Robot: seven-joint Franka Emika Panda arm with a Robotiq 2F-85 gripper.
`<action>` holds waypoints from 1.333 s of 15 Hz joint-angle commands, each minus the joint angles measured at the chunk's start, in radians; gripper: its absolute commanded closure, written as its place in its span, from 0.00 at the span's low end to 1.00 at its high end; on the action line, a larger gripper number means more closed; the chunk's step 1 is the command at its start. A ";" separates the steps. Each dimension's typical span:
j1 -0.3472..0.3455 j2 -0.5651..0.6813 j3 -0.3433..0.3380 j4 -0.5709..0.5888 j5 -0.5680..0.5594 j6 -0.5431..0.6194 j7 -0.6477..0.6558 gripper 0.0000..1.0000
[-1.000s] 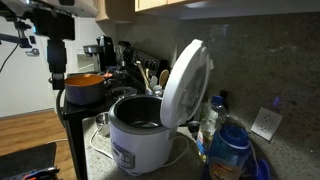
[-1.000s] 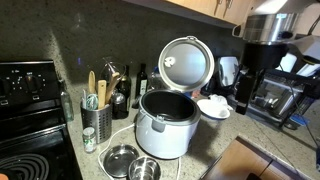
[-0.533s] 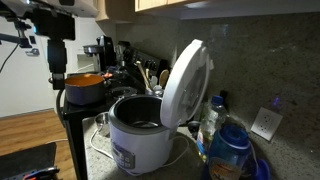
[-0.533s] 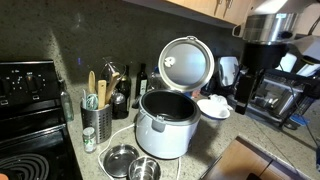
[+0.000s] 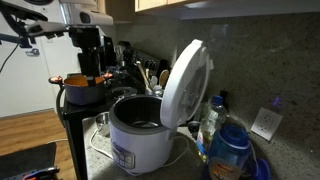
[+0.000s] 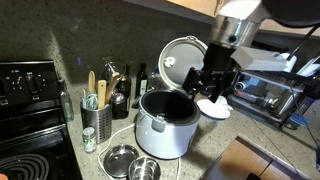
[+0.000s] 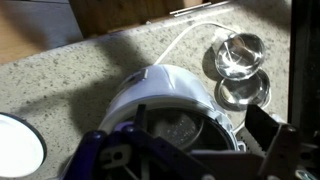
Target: Take a wooden spoon from the utensil holder, use it to mix in the rice cooker, put the spoon back in the holder, then close the rice cooker lid
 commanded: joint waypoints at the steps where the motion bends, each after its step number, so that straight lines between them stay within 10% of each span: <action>1: -0.010 0.128 0.088 0.045 0.075 0.169 0.214 0.00; 8: -0.033 0.392 0.209 0.230 -0.051 0.498 0.679 0.00; 13: -0.005 0.534 0.175 0.396 -0.273 0.498 0.959 0.00; 20: 0.085 0.607 0.108 0.526 -0.311 0.469 1.048 0.00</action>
